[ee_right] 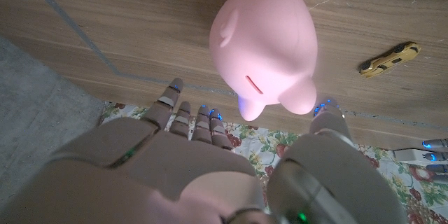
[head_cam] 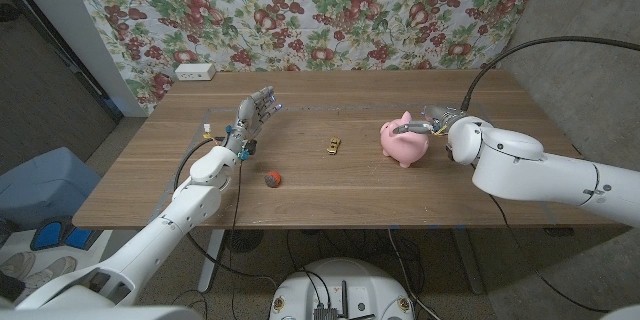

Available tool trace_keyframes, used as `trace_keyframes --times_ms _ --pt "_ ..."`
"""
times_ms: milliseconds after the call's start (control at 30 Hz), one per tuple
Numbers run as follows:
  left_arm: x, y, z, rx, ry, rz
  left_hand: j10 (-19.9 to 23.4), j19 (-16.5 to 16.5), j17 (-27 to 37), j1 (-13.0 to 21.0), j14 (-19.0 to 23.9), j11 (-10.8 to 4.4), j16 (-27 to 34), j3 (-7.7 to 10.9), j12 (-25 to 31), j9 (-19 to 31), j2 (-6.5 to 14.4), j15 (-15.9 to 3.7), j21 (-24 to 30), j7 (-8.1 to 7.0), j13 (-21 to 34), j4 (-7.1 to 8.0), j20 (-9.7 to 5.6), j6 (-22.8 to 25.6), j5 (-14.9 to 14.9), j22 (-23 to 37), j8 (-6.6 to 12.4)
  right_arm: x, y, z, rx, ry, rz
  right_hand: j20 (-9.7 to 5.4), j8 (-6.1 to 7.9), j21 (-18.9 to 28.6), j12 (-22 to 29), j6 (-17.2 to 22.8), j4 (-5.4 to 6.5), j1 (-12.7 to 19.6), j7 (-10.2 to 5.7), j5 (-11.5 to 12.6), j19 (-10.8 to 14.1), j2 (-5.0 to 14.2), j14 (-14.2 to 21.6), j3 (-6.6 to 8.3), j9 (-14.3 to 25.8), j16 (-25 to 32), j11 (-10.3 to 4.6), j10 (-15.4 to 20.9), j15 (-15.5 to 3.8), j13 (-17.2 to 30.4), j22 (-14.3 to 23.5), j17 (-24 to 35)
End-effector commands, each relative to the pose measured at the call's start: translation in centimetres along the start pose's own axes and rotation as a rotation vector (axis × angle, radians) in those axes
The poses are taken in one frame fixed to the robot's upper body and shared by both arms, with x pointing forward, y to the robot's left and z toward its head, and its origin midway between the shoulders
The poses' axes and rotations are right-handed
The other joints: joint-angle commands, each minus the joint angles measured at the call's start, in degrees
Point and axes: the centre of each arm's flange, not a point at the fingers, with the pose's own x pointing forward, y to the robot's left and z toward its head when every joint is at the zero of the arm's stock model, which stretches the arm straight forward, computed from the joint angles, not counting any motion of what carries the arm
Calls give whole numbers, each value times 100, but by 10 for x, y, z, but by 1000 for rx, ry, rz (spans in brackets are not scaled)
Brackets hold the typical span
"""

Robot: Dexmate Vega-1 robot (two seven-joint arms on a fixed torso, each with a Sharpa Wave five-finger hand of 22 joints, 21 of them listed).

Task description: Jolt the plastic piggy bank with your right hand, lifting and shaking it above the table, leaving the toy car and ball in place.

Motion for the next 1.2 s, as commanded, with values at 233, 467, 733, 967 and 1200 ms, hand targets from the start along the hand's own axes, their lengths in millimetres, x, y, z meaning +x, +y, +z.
trace_keyframes --times_ms 233,467,733,967,1200 --pt "3 1 3 6 8 3 33 60 20 -47 65 -7 14 48 17 24 142 -171 -21 21 26 -12 -21 42 34 13 23 13 4 4 -91 64 44 -1 11 -23 43 -5 40 18 -2 30 101 0 44 -13 19 65 -49 29 9 5 12 20" --pt "3 4 6 15 7 3 30 60 19 -45 64 9 12 51 16 24 142 -171 -28 20 26 -14 -24 43 34 14 23 14 8 9 -89 38 67 -16 10 -39 39 -17 37 30 -2 36 84 -23 38 -36 18 66 -69 16 5 4 12 20" --pt "3 5 6 13 8 0 32 61 19 -44 63 -9 11 55 16 24 145 -171 -36 20 26 -13 -19 40 34 14 21 19 12 13 -99 45 97 3 15 -56 35 -12 40 18 24 40 64 -72 17 -80 17 62 -57 1 13 3 12 22" --pt "1 7 6 13 5 5 37 65 18 -42 65 -5 11 56 17 24 139 -168 -40 18 26 -17 -22 40 33 14 21 25 14 11 -98 60 105 3 -5 -73 32 -76 38 32 -7 53 42 -99 -9 -112 16 58 -64 -21 20 5 13 23" --pt "0 8 6 11 3 9 38 69 18 -42 67 -9 12 57 18 24 136 -174 -44 18 26 -19 -29 43 33 14 22 30 16 9 -104 79 135 26 -75 -102 -19 -375 20 121 109 95 4 -144 -108 -171 20 33 73 -220 78 10 14 21"
